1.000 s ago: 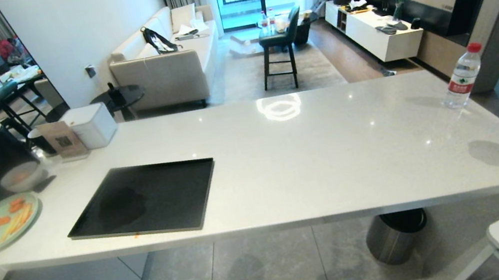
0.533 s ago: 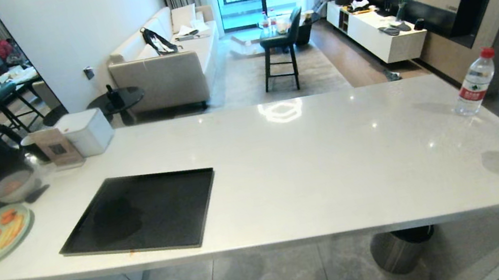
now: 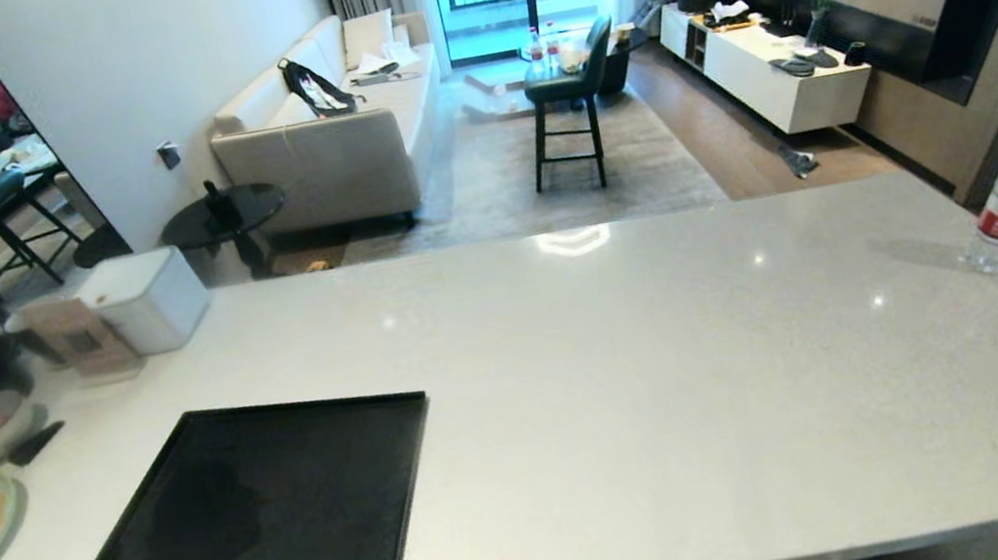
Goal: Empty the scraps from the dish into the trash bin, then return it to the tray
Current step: Put the bowl back to the table
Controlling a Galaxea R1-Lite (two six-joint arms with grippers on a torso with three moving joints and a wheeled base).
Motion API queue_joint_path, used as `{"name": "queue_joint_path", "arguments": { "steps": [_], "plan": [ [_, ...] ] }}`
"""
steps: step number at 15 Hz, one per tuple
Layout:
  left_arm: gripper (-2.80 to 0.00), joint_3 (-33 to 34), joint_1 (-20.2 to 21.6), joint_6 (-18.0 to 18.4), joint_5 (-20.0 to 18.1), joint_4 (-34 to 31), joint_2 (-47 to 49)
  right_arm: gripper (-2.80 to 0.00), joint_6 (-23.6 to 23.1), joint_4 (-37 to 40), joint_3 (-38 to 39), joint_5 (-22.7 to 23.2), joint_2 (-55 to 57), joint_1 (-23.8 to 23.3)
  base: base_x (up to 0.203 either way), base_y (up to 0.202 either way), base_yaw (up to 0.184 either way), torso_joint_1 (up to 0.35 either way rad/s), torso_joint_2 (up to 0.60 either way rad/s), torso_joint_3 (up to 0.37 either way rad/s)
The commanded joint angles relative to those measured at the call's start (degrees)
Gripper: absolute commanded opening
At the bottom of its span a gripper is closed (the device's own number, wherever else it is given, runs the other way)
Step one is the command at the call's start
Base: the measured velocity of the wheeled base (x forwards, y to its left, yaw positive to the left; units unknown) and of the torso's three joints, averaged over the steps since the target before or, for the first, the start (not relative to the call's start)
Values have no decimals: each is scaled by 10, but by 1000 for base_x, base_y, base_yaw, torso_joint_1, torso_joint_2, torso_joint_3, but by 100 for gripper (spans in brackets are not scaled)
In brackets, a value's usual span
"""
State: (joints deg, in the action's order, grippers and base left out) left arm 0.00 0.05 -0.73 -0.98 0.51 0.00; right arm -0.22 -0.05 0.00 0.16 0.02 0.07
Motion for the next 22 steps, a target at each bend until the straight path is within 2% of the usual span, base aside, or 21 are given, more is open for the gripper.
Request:
{"name": "queue_joint_path", "arguments": {
  "steps": [1,6,22],
  "plan": [
    [-280,0,0,0,0,0,1,-280,0,0,0,0,0,0,198,0,0,4,2,2],
    [-280,0,0,-1,1,0,1,-280,0,0,0,0,0,0,158,0,2,4,2,0],
    [-280,-3,0,-7,7,-9,5,-280,0,0,0,0,0,0,0,0,0,0,0,0]
  ]
}}
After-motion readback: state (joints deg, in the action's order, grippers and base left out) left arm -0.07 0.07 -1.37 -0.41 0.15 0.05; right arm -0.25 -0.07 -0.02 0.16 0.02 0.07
